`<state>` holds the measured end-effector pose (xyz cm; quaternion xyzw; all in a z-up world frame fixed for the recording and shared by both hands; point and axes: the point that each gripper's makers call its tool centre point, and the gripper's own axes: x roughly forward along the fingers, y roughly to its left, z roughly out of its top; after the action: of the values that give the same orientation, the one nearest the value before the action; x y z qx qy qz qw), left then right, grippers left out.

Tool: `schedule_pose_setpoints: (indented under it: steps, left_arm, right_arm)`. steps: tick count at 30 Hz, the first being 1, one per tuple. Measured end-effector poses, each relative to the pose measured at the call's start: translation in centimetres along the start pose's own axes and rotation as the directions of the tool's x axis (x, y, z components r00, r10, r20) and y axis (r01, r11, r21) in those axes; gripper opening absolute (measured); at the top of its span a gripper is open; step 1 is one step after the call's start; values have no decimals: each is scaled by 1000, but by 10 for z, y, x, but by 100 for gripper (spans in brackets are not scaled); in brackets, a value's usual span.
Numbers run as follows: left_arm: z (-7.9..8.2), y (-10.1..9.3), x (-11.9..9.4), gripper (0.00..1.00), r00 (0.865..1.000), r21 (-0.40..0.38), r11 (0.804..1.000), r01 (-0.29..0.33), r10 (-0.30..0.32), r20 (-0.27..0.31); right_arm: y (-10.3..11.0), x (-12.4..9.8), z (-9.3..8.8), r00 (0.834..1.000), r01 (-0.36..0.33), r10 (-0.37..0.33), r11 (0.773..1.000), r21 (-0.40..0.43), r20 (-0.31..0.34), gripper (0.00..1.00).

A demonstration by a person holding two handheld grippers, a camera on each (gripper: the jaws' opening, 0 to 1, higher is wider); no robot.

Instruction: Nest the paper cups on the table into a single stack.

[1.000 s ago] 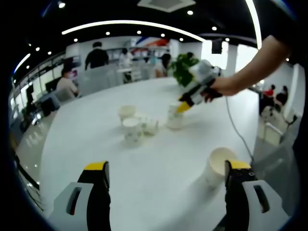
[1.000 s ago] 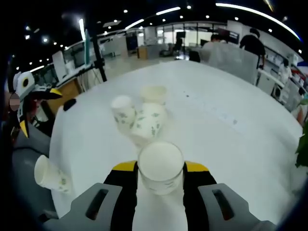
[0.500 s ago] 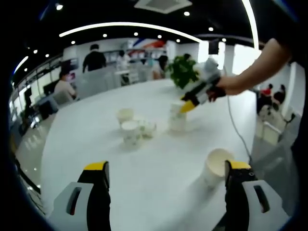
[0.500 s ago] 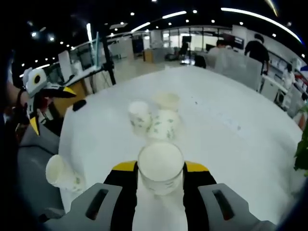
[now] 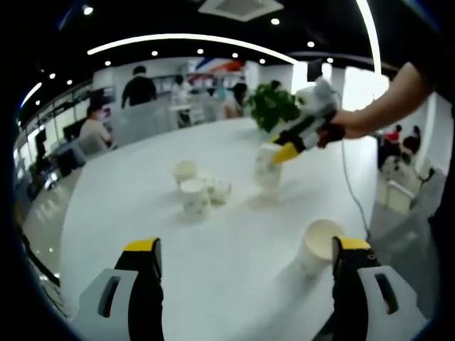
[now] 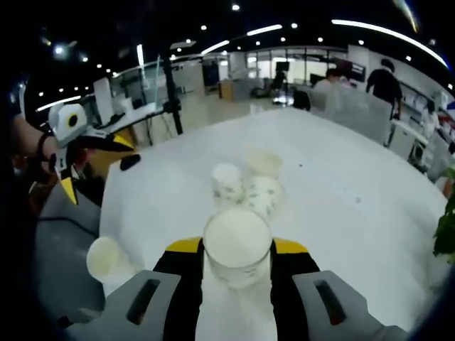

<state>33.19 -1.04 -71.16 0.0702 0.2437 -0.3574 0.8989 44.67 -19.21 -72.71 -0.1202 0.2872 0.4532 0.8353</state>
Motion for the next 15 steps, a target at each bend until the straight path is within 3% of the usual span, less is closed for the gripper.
schedule_pose_setpoints:
  steps: [15]
  left_arm:
    - [-6, 0, 0, 98, 1000, -11, 1000, -2, 2, 5]
  right_arm:
    - [35, -15, 16, 997, -37, 35, 999, 26, 69, 33]
